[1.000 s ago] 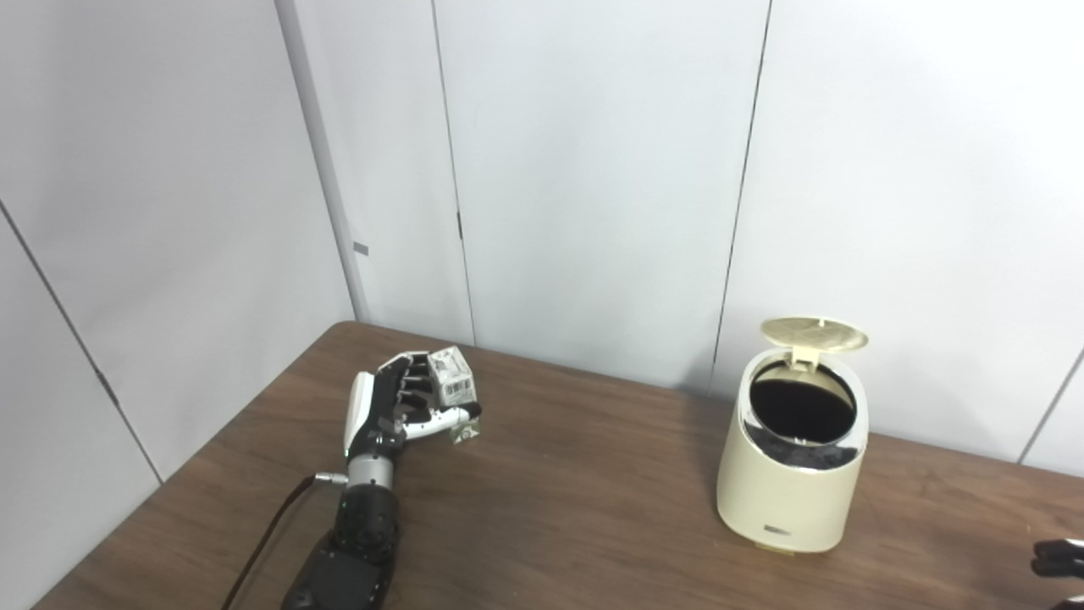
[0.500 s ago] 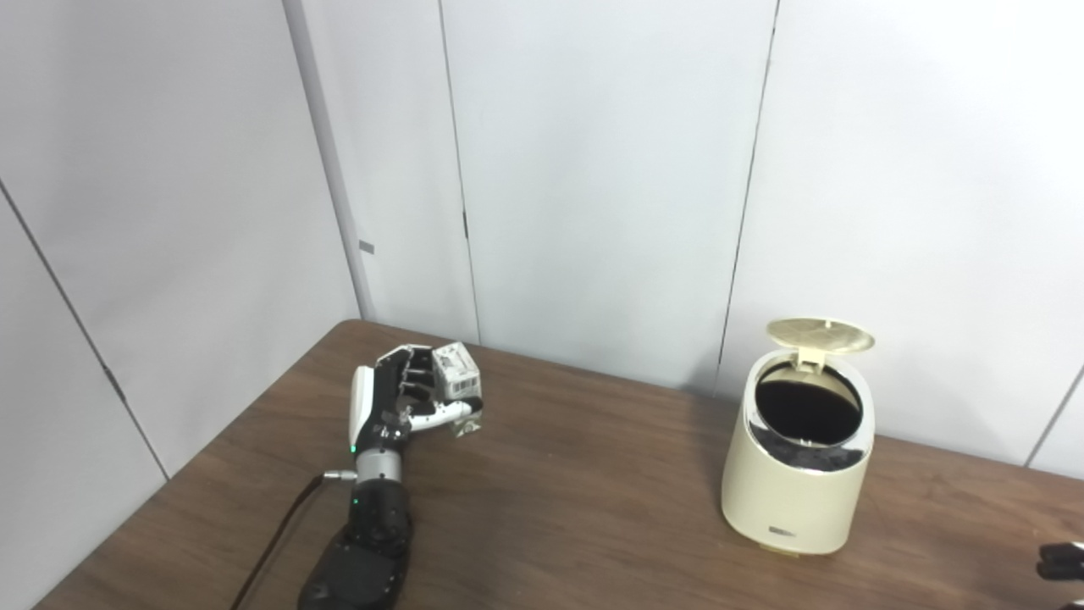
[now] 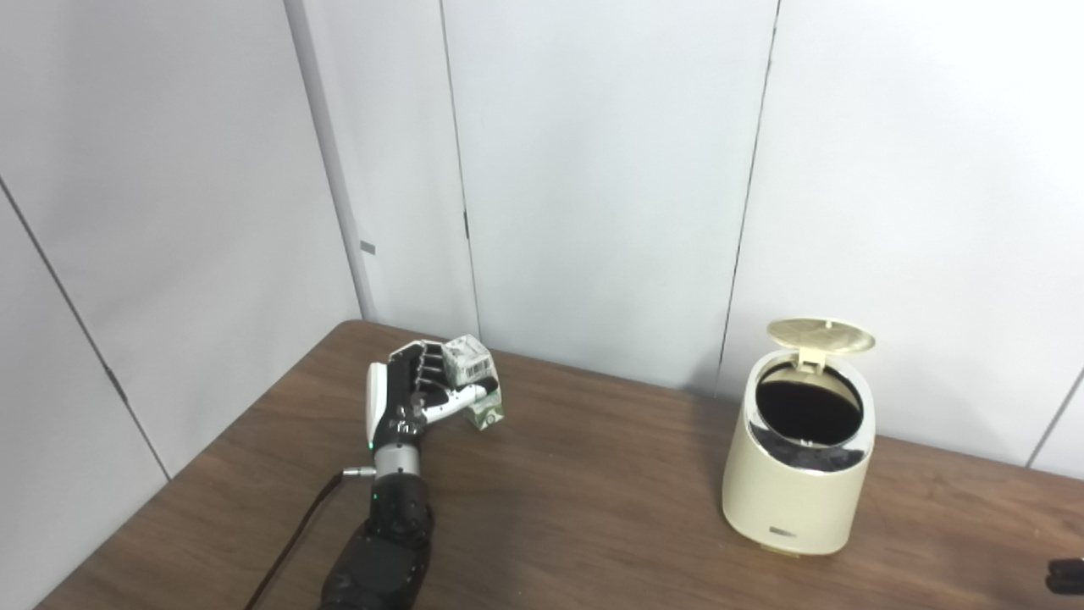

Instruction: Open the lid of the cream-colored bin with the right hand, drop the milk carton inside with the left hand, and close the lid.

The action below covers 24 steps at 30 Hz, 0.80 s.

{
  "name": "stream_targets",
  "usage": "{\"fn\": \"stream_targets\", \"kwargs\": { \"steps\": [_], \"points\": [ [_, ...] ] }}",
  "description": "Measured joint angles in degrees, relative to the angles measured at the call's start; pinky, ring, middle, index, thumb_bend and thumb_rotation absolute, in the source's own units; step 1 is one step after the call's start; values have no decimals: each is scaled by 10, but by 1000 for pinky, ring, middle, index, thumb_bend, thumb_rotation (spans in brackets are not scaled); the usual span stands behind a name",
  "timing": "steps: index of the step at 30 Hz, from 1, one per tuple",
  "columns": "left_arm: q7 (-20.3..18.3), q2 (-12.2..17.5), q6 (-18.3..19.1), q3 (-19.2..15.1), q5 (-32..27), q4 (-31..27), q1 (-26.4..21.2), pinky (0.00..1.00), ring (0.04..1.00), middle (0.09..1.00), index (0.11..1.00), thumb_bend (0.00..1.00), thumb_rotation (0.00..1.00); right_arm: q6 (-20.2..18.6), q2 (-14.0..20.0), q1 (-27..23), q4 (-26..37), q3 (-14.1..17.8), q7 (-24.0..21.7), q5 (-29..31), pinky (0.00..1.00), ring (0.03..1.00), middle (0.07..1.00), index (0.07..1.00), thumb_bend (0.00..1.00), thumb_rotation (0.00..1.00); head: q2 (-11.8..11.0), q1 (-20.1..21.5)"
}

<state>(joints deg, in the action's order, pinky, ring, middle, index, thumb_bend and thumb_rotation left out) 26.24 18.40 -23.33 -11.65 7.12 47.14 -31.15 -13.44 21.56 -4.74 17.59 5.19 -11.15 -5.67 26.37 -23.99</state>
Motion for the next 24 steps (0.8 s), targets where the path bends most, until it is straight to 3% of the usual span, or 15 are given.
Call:
{"fn": "stream_targets", "kwargs": {
  "steps": [5,10,16,24],
  "points": [
    [-26,-11,-2,19,-8,-46,18,410,461,479,497,523,0,0,-2,0,0,-3,2,-4,332,530,700,678,1000,609,1,37],
    [-68,-27,-6,38,-23,-130,45,415,444,494,497,506,0,-1,-16,-1,0,-9,7,-14,348,559,727,716,1000,566,2,67],
    [-134,-38,-4,52,-45,-243,48,428,443,497,504,504,0,-5,-30,-6,0,-20,16,-36,433,664,834,816,850,377,0,110],
    [-188,-60,24,85,-31,-337,41,425,443,496,507,503,0,-45,-56,-18,4,-28,21,-43,703,817,931,921,709,56,-2,144]
  ]
}}
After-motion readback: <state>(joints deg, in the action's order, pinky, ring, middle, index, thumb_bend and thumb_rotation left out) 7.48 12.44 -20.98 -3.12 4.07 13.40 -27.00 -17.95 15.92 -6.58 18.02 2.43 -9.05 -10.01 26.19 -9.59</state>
